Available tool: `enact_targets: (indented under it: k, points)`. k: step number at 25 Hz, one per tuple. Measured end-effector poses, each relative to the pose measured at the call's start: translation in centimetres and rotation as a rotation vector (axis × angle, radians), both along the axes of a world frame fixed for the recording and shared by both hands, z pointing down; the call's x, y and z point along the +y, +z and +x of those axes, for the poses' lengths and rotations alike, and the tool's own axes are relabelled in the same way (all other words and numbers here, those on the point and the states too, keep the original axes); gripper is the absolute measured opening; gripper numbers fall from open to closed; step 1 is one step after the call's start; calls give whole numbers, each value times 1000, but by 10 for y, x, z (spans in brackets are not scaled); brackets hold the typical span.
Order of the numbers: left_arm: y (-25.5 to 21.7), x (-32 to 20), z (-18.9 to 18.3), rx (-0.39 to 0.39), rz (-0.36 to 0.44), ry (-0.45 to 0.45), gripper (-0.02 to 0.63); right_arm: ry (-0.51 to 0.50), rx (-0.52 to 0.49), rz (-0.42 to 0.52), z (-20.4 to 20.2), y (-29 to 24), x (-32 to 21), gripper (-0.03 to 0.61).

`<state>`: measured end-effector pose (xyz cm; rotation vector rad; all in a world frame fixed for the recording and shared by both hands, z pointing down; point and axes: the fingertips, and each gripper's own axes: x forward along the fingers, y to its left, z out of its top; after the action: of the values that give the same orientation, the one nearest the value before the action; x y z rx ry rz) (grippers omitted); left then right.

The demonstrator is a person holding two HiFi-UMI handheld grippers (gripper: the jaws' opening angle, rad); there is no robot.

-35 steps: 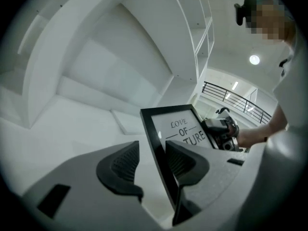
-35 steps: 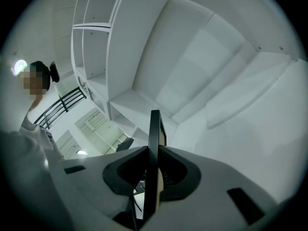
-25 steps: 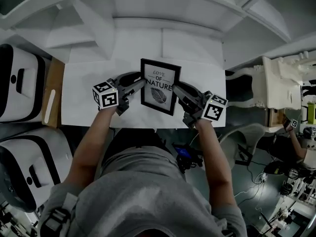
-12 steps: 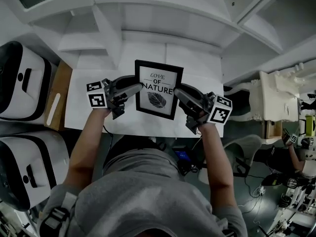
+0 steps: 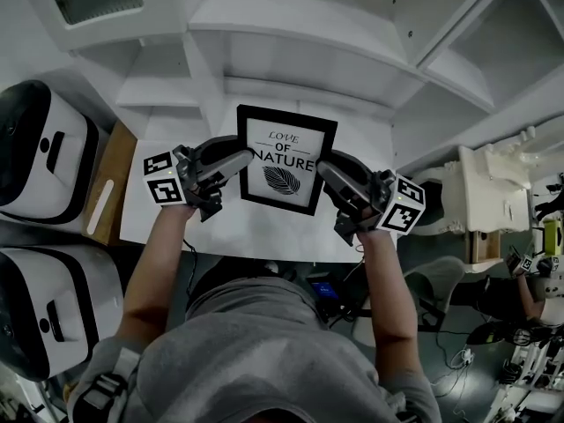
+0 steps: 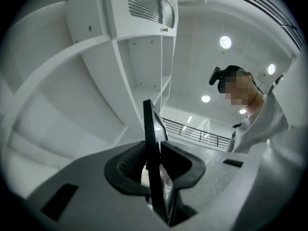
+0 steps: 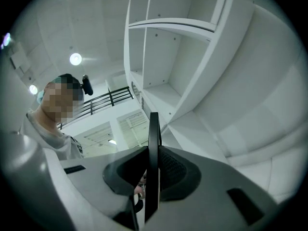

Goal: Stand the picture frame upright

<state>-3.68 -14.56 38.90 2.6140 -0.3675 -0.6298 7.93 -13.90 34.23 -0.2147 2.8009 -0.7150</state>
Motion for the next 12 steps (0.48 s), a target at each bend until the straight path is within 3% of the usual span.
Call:
enact_targets:
  k: [5, 12]
  points:
    - [-105, -16, -19, -128, 67, -104, 95, 26, -11, 142, -20, -112, -13, 83]
    - [-170, -30, -41, -160, 164, -230, 95, 78, -37, 290, -40, -174, -28, 83]
